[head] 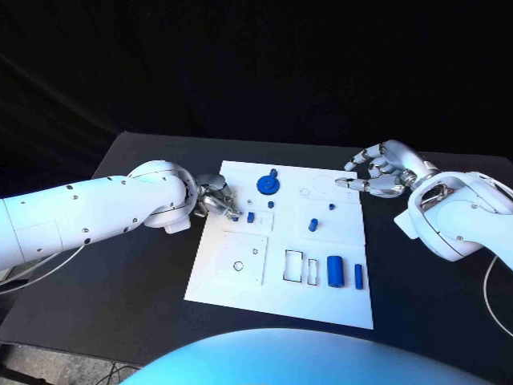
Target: Assemble the parts on the task board
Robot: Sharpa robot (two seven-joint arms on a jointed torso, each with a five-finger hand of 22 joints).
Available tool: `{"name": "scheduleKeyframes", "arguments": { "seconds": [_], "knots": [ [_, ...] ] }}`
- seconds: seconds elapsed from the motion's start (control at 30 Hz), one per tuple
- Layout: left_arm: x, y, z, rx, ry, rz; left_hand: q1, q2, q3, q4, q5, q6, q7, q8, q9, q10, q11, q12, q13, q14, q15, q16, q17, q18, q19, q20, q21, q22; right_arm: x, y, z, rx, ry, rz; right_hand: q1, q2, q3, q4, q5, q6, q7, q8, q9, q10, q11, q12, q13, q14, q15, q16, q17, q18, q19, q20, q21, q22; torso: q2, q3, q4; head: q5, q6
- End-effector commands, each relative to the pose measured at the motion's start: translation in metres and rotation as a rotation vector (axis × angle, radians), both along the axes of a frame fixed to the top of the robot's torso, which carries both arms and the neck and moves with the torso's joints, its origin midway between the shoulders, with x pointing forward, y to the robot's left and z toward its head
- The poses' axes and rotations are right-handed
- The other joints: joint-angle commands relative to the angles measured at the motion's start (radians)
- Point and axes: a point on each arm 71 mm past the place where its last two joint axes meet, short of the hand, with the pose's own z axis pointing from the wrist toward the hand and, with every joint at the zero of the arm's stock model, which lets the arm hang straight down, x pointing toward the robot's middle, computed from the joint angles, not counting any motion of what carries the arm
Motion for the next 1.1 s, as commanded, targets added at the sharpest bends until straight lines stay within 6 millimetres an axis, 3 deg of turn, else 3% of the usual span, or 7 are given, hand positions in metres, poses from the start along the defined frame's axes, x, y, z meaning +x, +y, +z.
{"name": "scheduleKeyframes", "arguments": {
  "seconds": [0.03, 0.13, 0.33, 0.87, 1.0, 1.07, 1.1],
  "knots": [
    [-0.001, 0.001, -0.002, 0.005, 0.009, 0.015, -0.011, 0.002, -0.018, 0.012, 0.000, 0.000, 0.008, -0.005, -0.002, -0.003, 0.000, -0.004, 0.002, 0.039, -0.004, 0.005, 0.001, -0.012, 0.006, -0.004, -0.004, 0.000, 0.000, 0.001, 0.000, -0.001, -0.009, 0.007, -0.002, 0.010, -0.005, 0.001, 0.004, -0.007, 0.002, 0.001, -0.001, -0.004, -0.003, -0.002, 0.068, 0.074, -0.003, -0.005, 0.114, 0.018, 0.000, -0.005, -0.002, -0.001, 0.000, -0.0008, 0.0004, -0.001, 0.000],
    [0.000, 0.001, -0.001, 0.000, 0.002, 0.023, -0.016, -0.002, -0.065, 0.050, 0.001, 0.003, 0.009, -0.009, -0.003, -0.003, 0.001, -0.004, 0.004, 0.039, -0.003, 0.005, 0.001, -0.012, 0.008, -0.004, -0.005, 0.000, 0.000, 0.001, 0.000, -0.001, -0.009, 0.008, -0.004, 0.010, -0.007, 0.002, 0.004, -0.007, 0.002, 0.001, -0.001, -0.005, -0.003, -0.003, 0.067, 0.075, -0.003, -0.004, 0.115, 0.018, 0.000, -0.005, -0.003, -0.001, 0.000, -0.0009, 0.0005, -0.001, 0.000],
    [0.001, 0.001, 0.000, -0.008, -0.013, 0.035, -0.016, 0.001, -0.107, 0.085, 0.001, 0.006, 0.009, -0.011, -0.004, -0.002, 0.002, -0.005, 0.006, 0.039, -0.003, 0.005, 0.002, -0.012, 0.010, -0.004, -0.005, 0.002, 0.000, 0.000, 0.000, -0.001, -0.008, 0.008, -0.004, 0.010, -0.007, 0.002, 0.004, -0.007, 0.002, 0.001, -0.001, -0.005, -0.003, -0.003, 0.067, 0.075, -0.003, -0.004, 0.115, 0.018, 0.000, -0.005, -0.003, -0.001, 0.000, -0.0008, 0.0000, -0.002, 0.000],
    [0.007, 0.002, 0.021, -0.141, -0.103, 0.097, -0.082, 0.022, -0.195, 0.091, -0.013, 0.000, 0.012, -0.023, -0.008, -0.018, 0.004, -0.026, -0.021, 0.038, -0.002, 0.004, 0.000, -0.008, 0.000, -0.003, -0.015, -0.017, -0.001, -0.001, -0.001, -0.001, -0.009, 0.004, -0.006, 0.011, -0.008, 0.002, 0.004, -0.008, 0.002, 0.002, -0.002, -0.005, -0.003, -0.004, 0.066, 0.074, -0.003, -0.005, 0.112, 0.018, 0.000, -0.005, -0.004, -0.001, 0.000, 0.0004, -0.0002, -0.002, 0.000],
    [0.010, 0.000, 0.032, -0.237, -0.149, 0.109, -0.068, 0.023, -0.213, 0.089, -0.005, -0.036, 0.026, -0.031, -0.006, -0.076, 0.016, -0.092, -0.111, 0.033, 0.006, -0.002, -0.014, 0.008, -0.060, 0.003, -0.064, -0.108, -0.001, -0.002, -0.001, -0.001, -0.010, 0.004, -0.006, 0.011, -0.008, 0.002, 0.004, -0.008, 0.002, 0.002, -0.002, -0.005, -0.003, -0.004, 0.066, 0.074, -0.003, -0.005, 0.112, 0.018, 0.000, -0.005, -0.004, -0.001, -0.001, 0.0005, -0.0002, -0.003, 0.000],
    [0.011, -0.003, 0.037, -0.294, -0.184, 0.100, 0.001, 0.016, -0.224, 0.090, 0.004, -0.116, 0.064, -0.053, -0.011, -0.222, 0.049, -0.242, -0.306, -0.003, 0.037, -0.037, -0.085, 0.025, -0.136, 0.023, -0.129, -0.212, -0.001, -0.002, -0.001, 0.000, -0.010, 0.003, -0.006, 0.011, -0.008, 0.002, 0.004, -0.008, 0.002, 0.002, -0.002, -0.005, -0.003, -0.004, 0.066, 0.074, -0.003, -0.005, 0.112, 0.018, 0.000, -0.005, -0.004, -0.001, -0.001, 0.0007, -0.0001, -0.004, 0.000],
    [0.012, -0.005, 0.039, -0.315, -0.201, 0.092, 0.050, 0.012, -0.224, 0.088, 0.005, -0.159, 0.085, -0.068, -0.019, -0.294, 0.071, -0.303, -0.374, -0.043, 0.056, -0.071, -0.154, 0.047, -0.231, 0.038, -0.210, -0.342, -0.001, -0.002, -0.001, 0.000, -0.011, 0.003, -0.007, 0.011, -0.009, 0.002, 0.004, -0.009, 0.002, 0.002, -0.002, -0.005, -0.003, -0.003, 0.067, 0.074, -0.003, -0.005, 0.113, 0.018, 0.000, -0.005, -0.004, -0.002, -0.001, 0.0006, -0.0002, -0.008, 0.001]
  ]
}}
